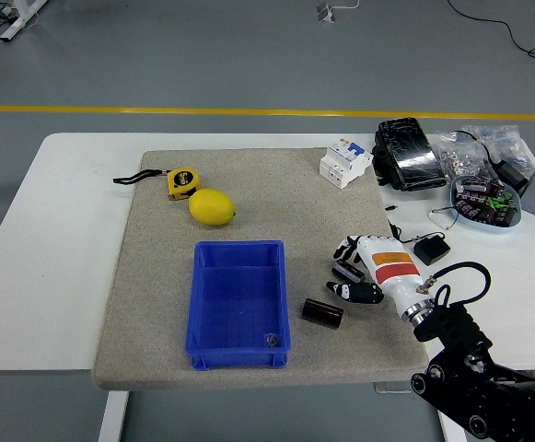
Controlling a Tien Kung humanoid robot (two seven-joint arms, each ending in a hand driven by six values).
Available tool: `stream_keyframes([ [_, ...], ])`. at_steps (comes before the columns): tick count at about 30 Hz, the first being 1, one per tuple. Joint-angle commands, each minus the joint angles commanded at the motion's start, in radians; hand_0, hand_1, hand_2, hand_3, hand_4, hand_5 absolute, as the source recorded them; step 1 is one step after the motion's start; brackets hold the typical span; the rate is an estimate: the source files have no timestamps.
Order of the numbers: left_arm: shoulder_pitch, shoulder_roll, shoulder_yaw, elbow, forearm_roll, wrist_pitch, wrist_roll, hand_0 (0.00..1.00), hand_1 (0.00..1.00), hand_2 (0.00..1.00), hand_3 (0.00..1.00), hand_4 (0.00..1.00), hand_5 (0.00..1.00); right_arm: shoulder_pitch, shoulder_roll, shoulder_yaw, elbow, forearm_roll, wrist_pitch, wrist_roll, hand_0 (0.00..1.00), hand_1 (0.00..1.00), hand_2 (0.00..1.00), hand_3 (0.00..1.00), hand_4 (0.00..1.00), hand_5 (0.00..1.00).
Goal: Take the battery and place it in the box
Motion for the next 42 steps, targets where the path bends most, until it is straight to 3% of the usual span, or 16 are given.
stream_keyframes([
  [13, -0.007, -0.001, 0.005, 0.000, -0.007, -0.001, -0.003, 0.566, 0.544, 0.591, 0.573, 0.634, 0.573, 0.012, -0.005, 0.010, -0.032, 0.020, 0.000, 0.010, 0.411, 0.435, 0.450, 0.502, 0.885, 0.254],
  [14, -0.008, -0.001, 0.006, 0.000, -0.008, -0.001, -0.003, 0.566, 0.543, 0.591, 0.574, 0.632, 0.570, 0.012, -0.005, 0.010, -0.032, 0.020, 0.000, 0.011, 0.366, 0.399, 0.425, 0.466, 0.828, 0.224],
  [25, -0.011, -0.002, 0.010, 0.000, -0.013, 0.000, -0.005, 0.564, 0.544, 0.592, 0.573, 0.634, 0.573, 0.010, -0.004, -0.001, -0.056, 0.046, 0.012, 0.020, 0.354, 0.387, 0.422, 0.461, 0.821, 0.225],
  [32, -0.012, -0.002, 0.011, 0.000, -0.016, 0.000, -0.005, 0.565, 0.546, 0.592, 0.573, 0.634, 0.572, 0.008, -0.005, 0.000, -0.053, 0.046, 0.002, 0.030, 0.292, 0.355, 0.406, 0.440, 0.787, 0.226],
  [42, -0.012, -0.001, 0.013, 0.000, -0.018, -0.001, -0.006, 0.566, 0.545, 0.592, 0.573, 0.634, 0.571, 0.008, -0.007, 0.009, -0.044, 0.042, 0.002, 0.034, 0.278, 0.342, 0.399, 0.433, 0.762, 0.225],
])
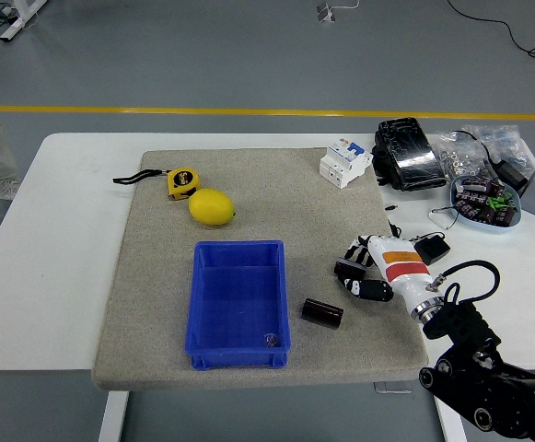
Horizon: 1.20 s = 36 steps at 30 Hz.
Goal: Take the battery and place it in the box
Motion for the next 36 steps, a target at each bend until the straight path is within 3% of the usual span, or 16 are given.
stream_keyframes([
  [15, 0.003, 0.001, 0.000, 0.000, -0.001, -0.001, 0.001, 0.565, 0.544, 0.591, 0.572, 0.635, 0.573, 0.000, -0.006, 0.022, 0.032, -0.019, -0.001, -0.002, 0.262, 0.338, 0.397, 0.431, 0.733, 0.195],
  [25, 0.008, 0.001, -0.003, 0.000, 0.004, -0.001, 0.003, 0.565, 0.545, 0.589, 0.571, 0.633, 0.571, -0.014, -0.011, 0.035, 0.046, -0.038, 0.029, -0.005, 0.301, 0.377, 0.426, 0.461, 0.743, 0.192],
  [26, 0.008, 0.001, -0.004, 0.000, 0.004, -0.001, 0.003, 0.564, 0.544, 0.590, 0.572, 0.634, 0.572, -0.015, -0.012, 0.037, 0.049, -0.038, 0.028, -0.003, 0.401, 0.522, 0.549, 0.593, 0.931, 0.326],
  [31, 0.010, 0.001, -0.008, 0.000, 0.013, -0.002, 0.005, 0.564, 0.544, 0.590, 0.572, 0.634, 0.572, -0.015, -0.016, 0.044, 0.070, -0.040, 0.029, 0.008, 0.401, 0.522, 0.549, 0.593, 0.931, 0.326],
  [32, 0.010, 0.001, -0.009, 0.000, 0.014, -0.003, 0.006, 0.565, 0.545, 0.589, 0.572, 0.634, 0.573, -0.015, -0.016, 0.045, 0.072, -0.042, 0.030, 0.008, 0.437, 0.573, 0.648, 0.755, 0.998, 0.425],
  [36, 0.013, 0.002, -0.010, 0.000, 0.016, -0.003, 0.007, 0.565, 0.545, 0.589, 0.572, 0.634, 0.573, -0.018, -0.016, 0.044, 0.073, -0.047, 0.039, 0.008, 0.437, 0.573, 0.648, 0.755, 0.998, 0.425],
])
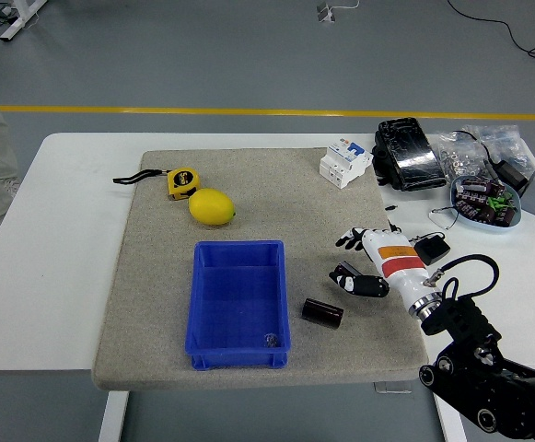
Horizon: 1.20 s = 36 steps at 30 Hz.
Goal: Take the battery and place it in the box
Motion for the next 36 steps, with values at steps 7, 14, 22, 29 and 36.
stream_keyframes([
  [7, 0.001, 0.000, -0.002, 0.000, 0.004, -0.001, 0.002, 0.566, 0.544, 0.590, 0.572, 0.635, 0.573, -0.005, 0.001, -0.006, -0.007, 0.000, 0.013, -0.005, 0.454, 0.585, 0.665, 0.767, 0.998, 0.435],
  [14, -0.006, 0.001, 0.003, 0.000, -0.001, 0.000, -0.001, 0.565, 0.545, 0.590, 0.573, 0.633, 0.570, -0.003, -0.001, -0.004, -0.036, 0.022, -0.003, -0.005, 0.409, 0.530, 0.593, 0.608, 0.998, 0.435],
  [22, -0.011, 0.000, 0.009, 0.000, -0.010, 0.000, -0.004, 0.566, 0.545, 0.589, 0.573, 0.634, 0.572, -0.007, -0.005, -0.005, -0.061, 0.043, -0.001, 0.003, 0.382, 0.485, 0.525, 0.529, 0.998, 0.416],
  [29, -0.013, -0.001, 0.009, 0.000, -0.011, 0.001, -0.004, 0.566, 0.544, 0.590, 0.574, 0.633, 0.570, -0.010, -0.003, -0.017, -0.064, 0.051, 0.005, 0.007, 0.374, 0.458, 0.496, 0.513, 0.989, 0.407],
  [36, -0.013, -0.002, 0.010, 0.000, -0.012, 0.001, -0.004, 0.565, 0.545, 0.590, 0.574, 0.634, 0.572, -0.010, -0.002, -0.025, -0.068, 0.060, 0.000, 0.011, 0.362, 0.434, 0.479, 0.507, 0.973, 0.397],
])
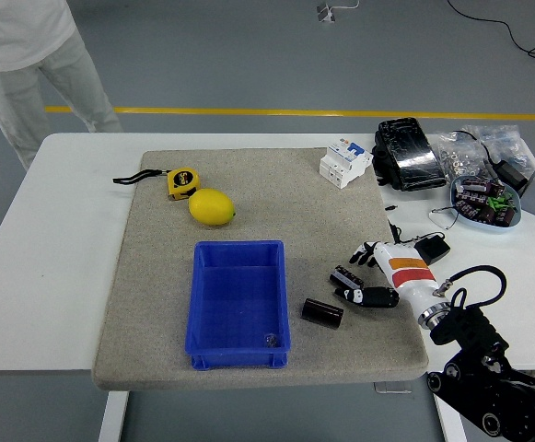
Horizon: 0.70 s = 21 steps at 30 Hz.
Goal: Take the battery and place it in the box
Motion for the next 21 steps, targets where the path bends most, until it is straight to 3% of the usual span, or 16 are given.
stream_keyframes([
  [8, 0.000, 0.000, 0.001, 0.000, 0.000, -0.001, 0.000, 0.567, 0.547, 0.594, 0.574, 0.635, 0.575, 0.003, 0.004, -0.014, -0.005, 0.004, 0.006, -0.008, 0.297, 0.362, 0.426, 0.462, 0.915, 0.373],
  [21, -0.001, 0.001, 0.003, -0.001, -0.002, -0.001, 0.000, 0.565, 0.547, 0.592, 0.574, 0.634, 0.572, 0.010, 0.007, -0.020, -0.005, 0.002, 0.010, -0.015, 0.268, 0.334, 0.407, 0.446, 0.861, 0.363],
])
